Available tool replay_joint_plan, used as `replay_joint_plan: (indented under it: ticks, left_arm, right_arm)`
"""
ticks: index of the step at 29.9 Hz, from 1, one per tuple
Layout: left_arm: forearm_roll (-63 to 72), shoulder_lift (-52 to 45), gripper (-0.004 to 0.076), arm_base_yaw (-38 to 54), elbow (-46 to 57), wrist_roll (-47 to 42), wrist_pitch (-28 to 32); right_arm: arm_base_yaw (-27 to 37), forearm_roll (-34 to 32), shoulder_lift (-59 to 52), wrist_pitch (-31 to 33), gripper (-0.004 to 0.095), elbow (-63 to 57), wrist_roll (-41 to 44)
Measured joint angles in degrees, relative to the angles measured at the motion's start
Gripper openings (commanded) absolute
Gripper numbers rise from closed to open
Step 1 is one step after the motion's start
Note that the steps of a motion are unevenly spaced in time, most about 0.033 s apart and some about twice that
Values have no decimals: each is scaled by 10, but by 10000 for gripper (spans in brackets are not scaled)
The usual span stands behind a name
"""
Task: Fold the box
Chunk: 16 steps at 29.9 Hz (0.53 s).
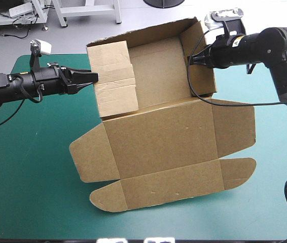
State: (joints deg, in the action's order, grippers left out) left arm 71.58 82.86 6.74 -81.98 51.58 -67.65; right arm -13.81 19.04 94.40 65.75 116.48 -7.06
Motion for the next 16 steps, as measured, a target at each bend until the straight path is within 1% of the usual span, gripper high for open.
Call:
replay_joint_plan:
  ticks: [8, 10, 12, 15, 16]
  left_arm:
    - [-129, 0, 183, 0, 0, -66, 43]
    - [-156, 0, 155, -2, 0, -83, 53]
    - [-185, 0, 111, -10, 0, -106, 69]
    - [-242, 0, -6, -31, 0, -144, 103]
    - [-257, 0, -6, -40, 0, -152, 111]
  right_arm:
    - [-48, -17, 1, -14, -18, -1, 23]
    - [-58, -21, 2, -15, -18, -1, 32]
    - [-69, -26, 3, -16, -18, -1, 38]
    - [-83, -37, 4, -18, -18, -1, 50]
    - [-87, -40, 4, -18, -18, -1, 56]
